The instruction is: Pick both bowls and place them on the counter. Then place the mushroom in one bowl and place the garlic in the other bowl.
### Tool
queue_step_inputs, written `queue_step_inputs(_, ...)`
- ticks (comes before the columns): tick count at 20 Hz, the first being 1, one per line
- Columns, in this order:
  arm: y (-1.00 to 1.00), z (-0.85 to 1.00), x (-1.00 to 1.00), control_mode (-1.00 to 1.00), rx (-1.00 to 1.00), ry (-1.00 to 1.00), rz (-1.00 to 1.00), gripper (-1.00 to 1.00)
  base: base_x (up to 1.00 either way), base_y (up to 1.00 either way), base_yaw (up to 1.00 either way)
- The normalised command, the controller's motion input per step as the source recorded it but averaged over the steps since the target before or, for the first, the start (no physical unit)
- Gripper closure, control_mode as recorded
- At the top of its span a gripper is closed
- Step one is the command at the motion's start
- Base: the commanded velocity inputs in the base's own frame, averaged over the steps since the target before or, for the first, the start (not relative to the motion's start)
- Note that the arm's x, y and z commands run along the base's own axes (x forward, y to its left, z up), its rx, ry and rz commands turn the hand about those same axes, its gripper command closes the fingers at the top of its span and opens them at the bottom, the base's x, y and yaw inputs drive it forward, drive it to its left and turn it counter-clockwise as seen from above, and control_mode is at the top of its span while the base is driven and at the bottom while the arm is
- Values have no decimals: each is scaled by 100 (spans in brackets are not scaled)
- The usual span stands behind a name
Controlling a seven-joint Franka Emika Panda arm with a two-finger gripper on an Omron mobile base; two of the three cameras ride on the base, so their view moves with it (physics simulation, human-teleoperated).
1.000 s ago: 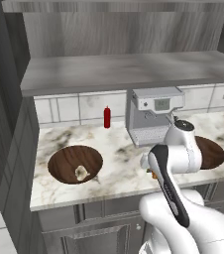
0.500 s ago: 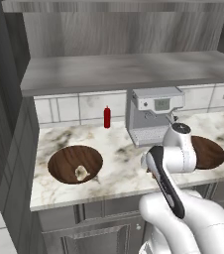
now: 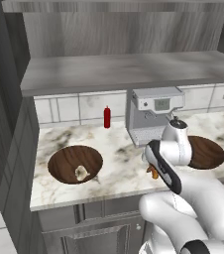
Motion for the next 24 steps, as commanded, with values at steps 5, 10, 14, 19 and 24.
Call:
queue_step_inputs(5,0,-30,0,-100,0,2,-3,-100,0,0,0)
queue_step_inputs(10,5,-18,2,-100,0,0,-3,-100,0,0,0)
queue_step_inputs(14,3,-15,7,-100,0,0,-4,-100,0,0,0)
queue_step_inputs(19,3,-17,3,-100,0,0,-3,-100,0,0,0)
queue_step_inputs(24,2,-18,5,-100,0,0,-2,-100,0,0,0)
